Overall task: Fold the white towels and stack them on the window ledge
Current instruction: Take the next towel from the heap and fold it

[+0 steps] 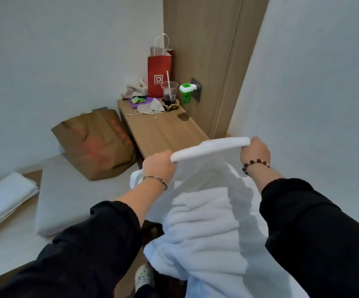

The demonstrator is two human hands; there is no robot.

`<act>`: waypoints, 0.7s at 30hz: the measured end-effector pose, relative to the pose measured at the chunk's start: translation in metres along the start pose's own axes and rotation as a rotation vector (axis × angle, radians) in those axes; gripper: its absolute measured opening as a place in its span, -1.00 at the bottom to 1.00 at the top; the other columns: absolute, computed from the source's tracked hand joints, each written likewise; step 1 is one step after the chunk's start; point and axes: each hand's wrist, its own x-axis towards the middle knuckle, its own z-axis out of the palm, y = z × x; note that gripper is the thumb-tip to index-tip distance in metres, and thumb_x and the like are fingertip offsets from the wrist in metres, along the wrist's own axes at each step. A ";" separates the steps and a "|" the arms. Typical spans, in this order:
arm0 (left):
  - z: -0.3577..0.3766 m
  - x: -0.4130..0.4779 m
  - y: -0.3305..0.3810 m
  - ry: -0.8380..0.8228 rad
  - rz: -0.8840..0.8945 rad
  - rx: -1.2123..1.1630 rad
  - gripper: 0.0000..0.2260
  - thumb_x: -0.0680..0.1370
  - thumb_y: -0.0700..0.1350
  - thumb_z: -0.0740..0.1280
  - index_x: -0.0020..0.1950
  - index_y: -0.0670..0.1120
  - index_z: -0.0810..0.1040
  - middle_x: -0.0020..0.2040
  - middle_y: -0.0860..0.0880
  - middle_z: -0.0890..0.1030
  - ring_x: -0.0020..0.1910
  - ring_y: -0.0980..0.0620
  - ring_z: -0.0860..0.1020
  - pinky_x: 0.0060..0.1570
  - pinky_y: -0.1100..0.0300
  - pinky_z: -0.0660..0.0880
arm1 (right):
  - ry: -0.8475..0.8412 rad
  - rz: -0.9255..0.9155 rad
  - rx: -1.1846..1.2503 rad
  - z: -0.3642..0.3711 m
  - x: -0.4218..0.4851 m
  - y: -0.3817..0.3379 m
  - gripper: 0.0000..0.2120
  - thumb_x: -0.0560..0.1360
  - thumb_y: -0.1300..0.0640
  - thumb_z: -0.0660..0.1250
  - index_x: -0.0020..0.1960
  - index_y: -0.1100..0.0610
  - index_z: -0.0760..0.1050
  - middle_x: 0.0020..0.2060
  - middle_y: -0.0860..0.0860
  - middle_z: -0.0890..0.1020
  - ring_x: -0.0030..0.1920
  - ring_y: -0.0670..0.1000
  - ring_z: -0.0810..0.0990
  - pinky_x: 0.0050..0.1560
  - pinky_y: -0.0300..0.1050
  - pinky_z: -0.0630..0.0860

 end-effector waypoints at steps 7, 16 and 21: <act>0.004 -0.063 0.018 -0.564 0.213 0.013 -0.67 0.50 0.06 0.35 0.16 -0.11 0.56 0.11 -0.08 0.59 0.10 -0.08 0.53 0.04 0.15 0.42 | 0.145 0.252 0.142 -0.052 -0.031 0.054 -0.79 0.56 0.23 0.14 0.15 0.26 0.42 0.06 0.23 0.57 0.06 0.24 0.55 -0.11 -0.05 0.36; 0.023 -0.109 0.032 -0.683 0.005 -0.442 -0.67 0.53 0.08 0.33 0.11 -0.15 0.55 -0.06 -0.07 0.56 -0.09 -0.07 0.52 -0.15 0.19 0.40 | 0.342 0.215 0.218 -0.048 -0.066 0.122 -0.76 0.50 0.35 0.09 0.12 0.18 0.34 0.07 0.13 0.47 -0.06 0.19 0.51 -0.10 0.04 0.42; 0.069 -0.145 0.052 -1.170 0.090 -0.433 -0.62 0.59 0.03 0.27 0.38 -0.05 0.41 0.03 -0.07 0.61 0.00 -0.01 0.58 0.01 0.17 0.48 | -0.157 0.202 -0.482 -0.024 -0.097 0.202 -0.62 0.58 0.23 0.11 0.40 0.15 0.25 0.46 0.20 0.15 0.40 0.23 0.23 0.33 0.14 0.29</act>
